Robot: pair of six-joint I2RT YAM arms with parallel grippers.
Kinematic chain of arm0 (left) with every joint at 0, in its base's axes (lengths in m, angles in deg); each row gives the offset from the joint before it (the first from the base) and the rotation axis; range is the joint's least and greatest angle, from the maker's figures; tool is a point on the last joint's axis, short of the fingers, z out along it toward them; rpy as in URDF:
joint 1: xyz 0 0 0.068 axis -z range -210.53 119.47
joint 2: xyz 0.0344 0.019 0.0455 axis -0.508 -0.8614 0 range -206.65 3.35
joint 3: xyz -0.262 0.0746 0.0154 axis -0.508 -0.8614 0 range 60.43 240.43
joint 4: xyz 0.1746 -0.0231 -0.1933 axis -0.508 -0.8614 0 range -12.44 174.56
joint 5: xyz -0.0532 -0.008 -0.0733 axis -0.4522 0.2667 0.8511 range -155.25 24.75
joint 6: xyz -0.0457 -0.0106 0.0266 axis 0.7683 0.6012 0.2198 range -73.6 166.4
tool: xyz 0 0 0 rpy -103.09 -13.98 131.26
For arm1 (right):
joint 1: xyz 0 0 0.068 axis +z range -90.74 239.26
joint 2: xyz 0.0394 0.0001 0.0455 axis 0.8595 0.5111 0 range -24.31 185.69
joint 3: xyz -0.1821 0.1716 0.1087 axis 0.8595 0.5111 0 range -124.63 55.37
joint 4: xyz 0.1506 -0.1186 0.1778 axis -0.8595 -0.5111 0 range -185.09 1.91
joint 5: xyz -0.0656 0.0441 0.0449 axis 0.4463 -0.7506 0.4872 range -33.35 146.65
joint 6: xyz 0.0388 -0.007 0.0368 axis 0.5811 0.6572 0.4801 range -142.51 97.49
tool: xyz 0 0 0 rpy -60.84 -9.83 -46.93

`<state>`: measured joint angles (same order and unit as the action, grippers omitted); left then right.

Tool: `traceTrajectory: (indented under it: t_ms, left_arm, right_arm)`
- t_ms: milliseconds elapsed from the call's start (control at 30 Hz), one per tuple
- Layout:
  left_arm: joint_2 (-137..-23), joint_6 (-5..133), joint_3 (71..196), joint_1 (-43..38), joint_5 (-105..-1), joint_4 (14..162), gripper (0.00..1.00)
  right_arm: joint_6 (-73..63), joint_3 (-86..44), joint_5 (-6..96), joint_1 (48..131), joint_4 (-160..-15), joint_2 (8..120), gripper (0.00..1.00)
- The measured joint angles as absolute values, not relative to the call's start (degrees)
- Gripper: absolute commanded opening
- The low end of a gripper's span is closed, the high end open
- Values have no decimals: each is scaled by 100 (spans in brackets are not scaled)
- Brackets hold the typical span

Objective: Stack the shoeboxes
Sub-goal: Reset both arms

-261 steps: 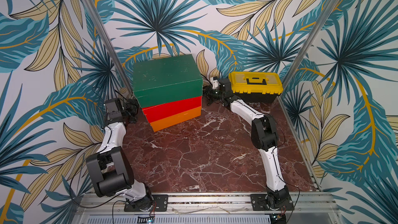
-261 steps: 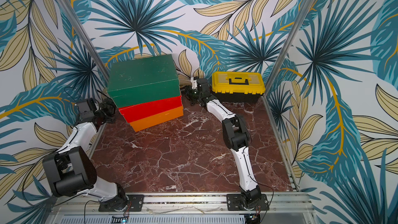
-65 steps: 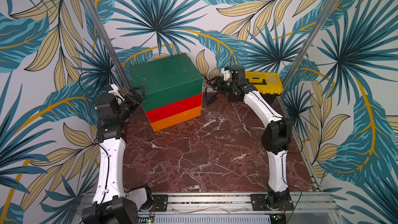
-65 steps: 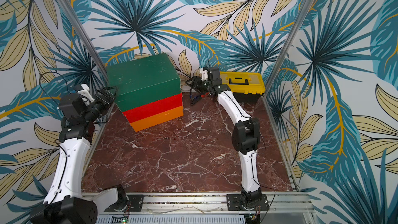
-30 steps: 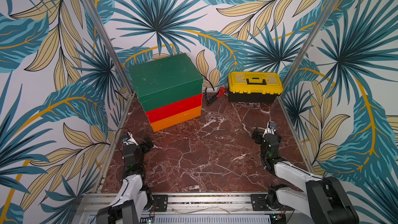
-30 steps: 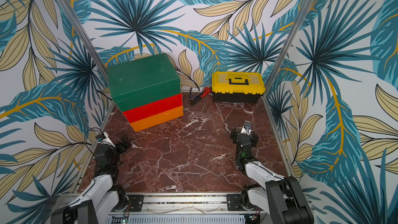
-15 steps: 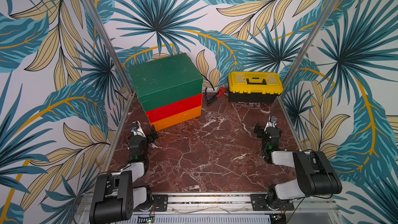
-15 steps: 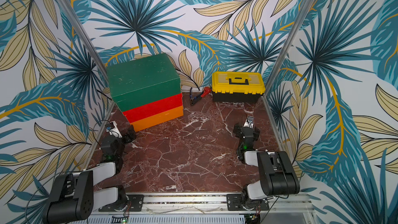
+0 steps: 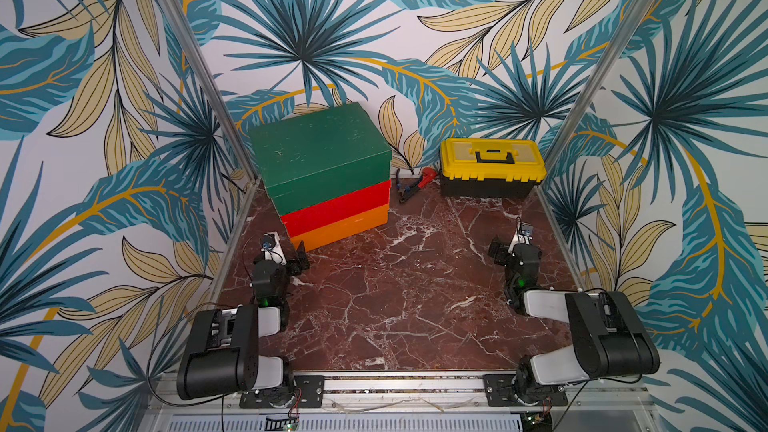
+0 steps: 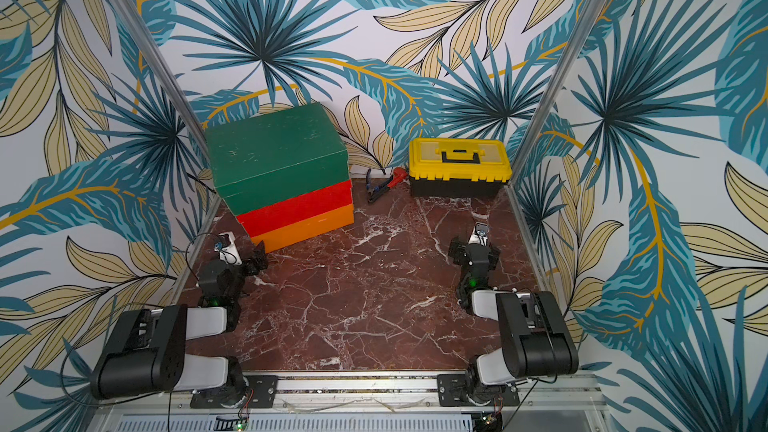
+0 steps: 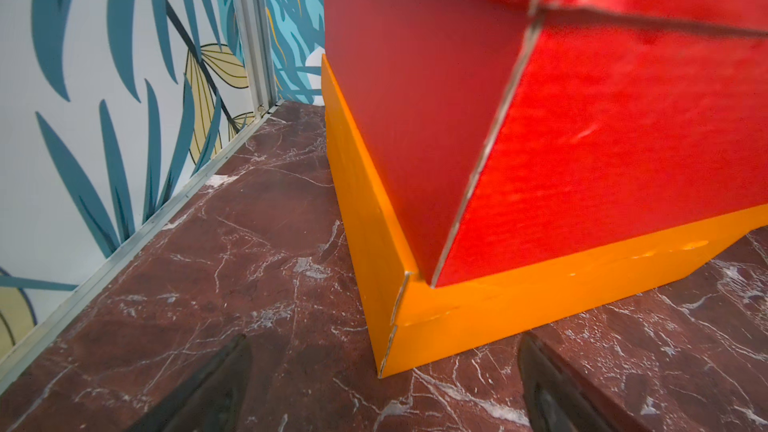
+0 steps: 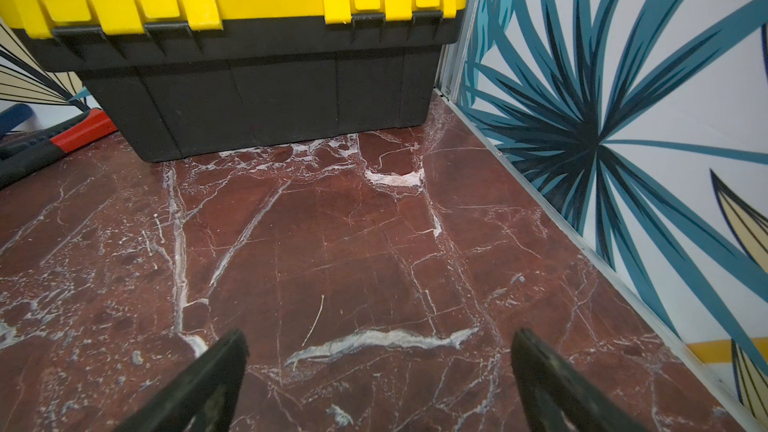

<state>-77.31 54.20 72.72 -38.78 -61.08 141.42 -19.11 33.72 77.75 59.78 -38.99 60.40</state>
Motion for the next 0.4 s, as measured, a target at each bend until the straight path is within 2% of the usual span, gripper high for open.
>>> traceTrajectory:
  t_ms: [133,400]
  left_arm:
    - [-8145,5282,7323,-3841,-5850,14315,100]
    - [-8215,5195,7371,-3819,-5706,14426,100]
  right_arm:
    - [-1909,3372,7773,5978,-3910,6040,99]
    - [-1911,3370,7773,5978,-3912,6040,99]
